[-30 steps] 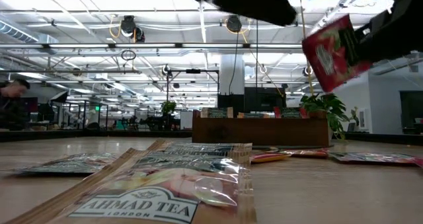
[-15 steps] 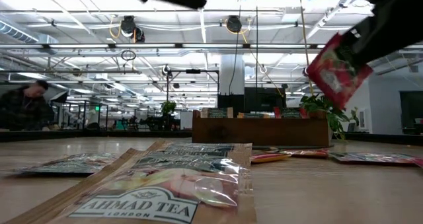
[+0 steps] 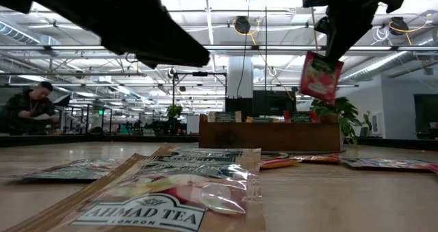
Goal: Pick & Place Tea
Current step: Put the red tea bag into the right section of the wooden organiser
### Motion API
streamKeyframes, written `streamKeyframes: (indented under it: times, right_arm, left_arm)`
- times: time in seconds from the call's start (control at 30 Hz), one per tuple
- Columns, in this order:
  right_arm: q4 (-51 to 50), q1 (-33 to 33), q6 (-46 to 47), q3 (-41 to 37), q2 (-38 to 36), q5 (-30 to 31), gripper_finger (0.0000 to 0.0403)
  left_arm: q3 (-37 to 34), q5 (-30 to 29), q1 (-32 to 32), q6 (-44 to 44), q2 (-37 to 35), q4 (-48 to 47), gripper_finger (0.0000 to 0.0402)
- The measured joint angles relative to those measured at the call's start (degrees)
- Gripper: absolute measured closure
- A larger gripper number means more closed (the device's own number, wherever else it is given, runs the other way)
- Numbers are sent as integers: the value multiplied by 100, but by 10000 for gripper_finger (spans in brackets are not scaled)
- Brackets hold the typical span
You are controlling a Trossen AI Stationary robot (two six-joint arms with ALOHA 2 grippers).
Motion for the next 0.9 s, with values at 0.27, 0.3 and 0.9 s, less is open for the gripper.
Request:
streamKeyframes:
  times: [0.27,0.3,0.9]
  right_arm:
    - [-838,-475,-1028,908,1250,34,403]
    - [-771,-496,-1108,908,1344,38,403]
    - [-728,-1089,-1363,908,1610,144,403]
  left_arm:
    - [2,-1,151,-410,-2,163,355]
    - [2,-1,134,-410,-2,160,355]
    - [4,-3,-20,-196,-2,173,355]
